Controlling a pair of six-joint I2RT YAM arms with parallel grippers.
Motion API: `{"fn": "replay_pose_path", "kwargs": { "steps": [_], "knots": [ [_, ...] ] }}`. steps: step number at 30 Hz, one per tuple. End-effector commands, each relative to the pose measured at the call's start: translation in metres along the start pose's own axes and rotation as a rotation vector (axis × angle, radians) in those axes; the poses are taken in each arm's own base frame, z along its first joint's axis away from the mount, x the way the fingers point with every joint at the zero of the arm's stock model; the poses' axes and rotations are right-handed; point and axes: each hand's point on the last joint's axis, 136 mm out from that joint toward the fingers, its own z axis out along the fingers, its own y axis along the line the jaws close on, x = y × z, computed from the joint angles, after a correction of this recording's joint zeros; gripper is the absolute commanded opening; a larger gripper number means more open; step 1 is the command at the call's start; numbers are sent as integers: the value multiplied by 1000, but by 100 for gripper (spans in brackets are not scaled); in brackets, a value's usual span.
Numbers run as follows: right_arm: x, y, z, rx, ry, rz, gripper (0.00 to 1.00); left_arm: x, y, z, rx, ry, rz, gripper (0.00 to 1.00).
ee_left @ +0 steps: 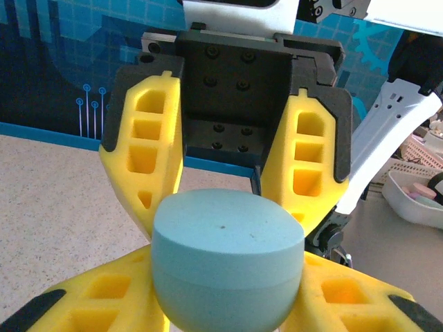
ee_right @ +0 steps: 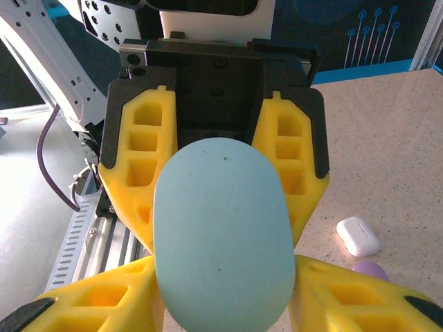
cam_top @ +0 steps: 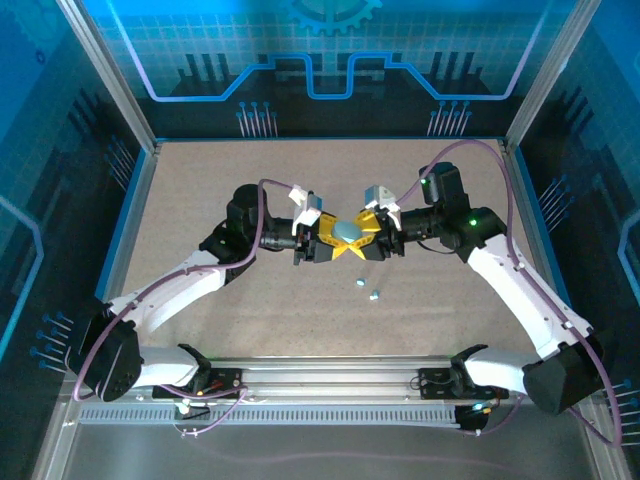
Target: Insert wireless bluetooth earbuds into charging case
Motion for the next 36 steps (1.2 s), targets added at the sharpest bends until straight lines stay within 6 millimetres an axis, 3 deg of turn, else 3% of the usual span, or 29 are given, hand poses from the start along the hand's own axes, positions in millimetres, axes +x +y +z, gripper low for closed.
{"fn": "replay_pose_path", "kwargs": {
  "steps": [1, 7, 16, 29, 36],
  "knots": [
    [-17, -1, -10, -13, -45, 19, 50, -9, -9, 0, 27, -1, 52, 34],
    [-17, -7, -14, 4, -55, 55, 55, -7, -9, 0, 28, 5, 52, 34],
    [-11, -38, -18, 195, -35, 58, 52, -9, -12, 0, 42, -3, 45, 34],
    [-20, -44, -24, 286, -86, -9, 38, -10, -12, 1, 46, -11, 37, 34],
    [-25, -27, -16, 174, -92, -29, 34, -10, -11, 1, 49, -14, 33, 34]
  ]
}}
